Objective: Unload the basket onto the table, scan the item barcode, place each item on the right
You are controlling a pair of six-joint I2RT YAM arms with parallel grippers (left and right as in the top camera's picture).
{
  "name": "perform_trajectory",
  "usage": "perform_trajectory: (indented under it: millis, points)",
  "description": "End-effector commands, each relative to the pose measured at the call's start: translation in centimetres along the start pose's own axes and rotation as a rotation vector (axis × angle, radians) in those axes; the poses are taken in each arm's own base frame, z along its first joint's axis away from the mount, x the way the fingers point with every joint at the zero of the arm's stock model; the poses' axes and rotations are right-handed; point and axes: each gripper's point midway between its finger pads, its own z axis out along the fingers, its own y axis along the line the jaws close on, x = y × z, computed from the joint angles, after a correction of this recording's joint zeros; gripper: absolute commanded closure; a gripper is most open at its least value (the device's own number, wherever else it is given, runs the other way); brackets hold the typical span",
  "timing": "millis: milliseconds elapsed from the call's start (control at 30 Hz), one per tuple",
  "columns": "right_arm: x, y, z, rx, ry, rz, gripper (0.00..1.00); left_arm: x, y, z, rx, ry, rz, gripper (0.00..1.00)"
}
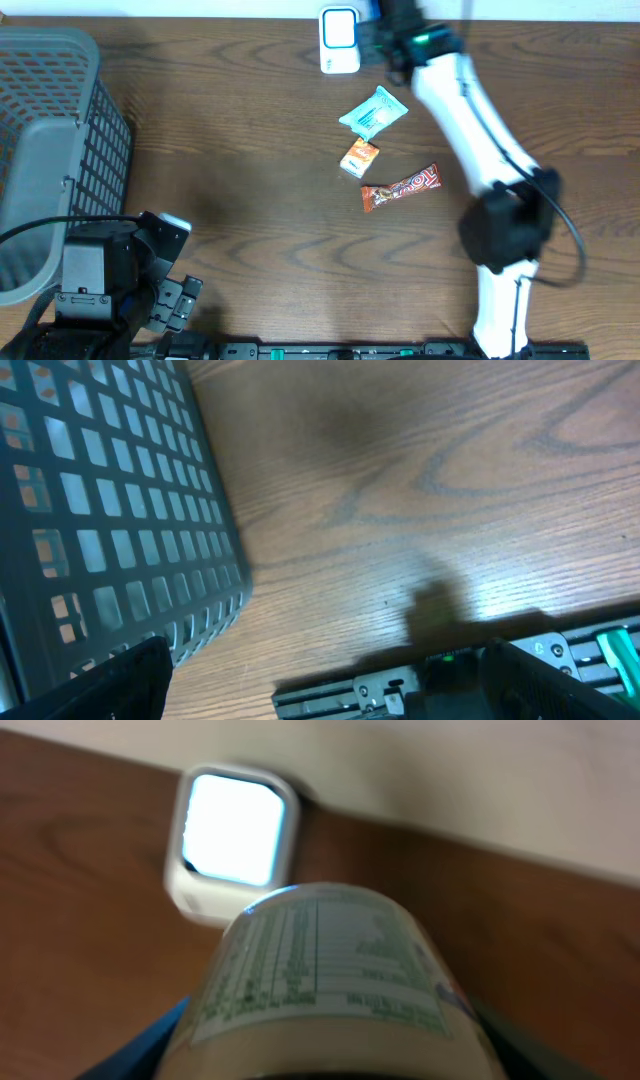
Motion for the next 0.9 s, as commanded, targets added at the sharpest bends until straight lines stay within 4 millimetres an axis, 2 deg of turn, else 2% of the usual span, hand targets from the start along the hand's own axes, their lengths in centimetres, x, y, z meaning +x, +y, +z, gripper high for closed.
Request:
perform_trajectory:
  millis: [0, 133, 233, 400, 500, 600, 867]
  points:
    - [1.6, -6.5, -3.2, 0.114, 0.081, 0.133, 0.58, 0.0, 0.2, -0.3, -0.01, -0.007, 0.002, 0.02]
    - [7.6, -12.5, -3.9, 0.197, 0.307, 0.219, 0.55, 0.0, 0.2, -0.3, -0.01, -0.007, 0.002, 0.02]
    - [10.8, -16.7, -4.4, 0.22, 0.413, 0.315, 0.54, 0.0, 0.2, -0.3, -0.01, -0.007, 0.002, 0.02]
    - [16.0, -24.9, -5.0, 0.311, 0.522, 0.505, 0.49, 0.0, 0.2, -0.3, -0.01, -0.007, 0.002, 0.02]
    - [19.3, -28.6, -5.3, 0.348, 0.589, 0.595, 0.47, 0.0, 0.2, -0.3, -0.01, -0.007, 0.002, 0.02]
    - [23.0, -31.2, -4.8, 0.339, 0.664, 0.696, 0.48, 0.0, 0.2, -0.3, -0.01, -0.007, 0.002, 0.02]
    - [31.6, -36.2, -2.5, 0.334, 0.787, 0.887, 0.5, 0.0, 0.2, -0.3, -0.01, -0.007, 0.002, 0.02]
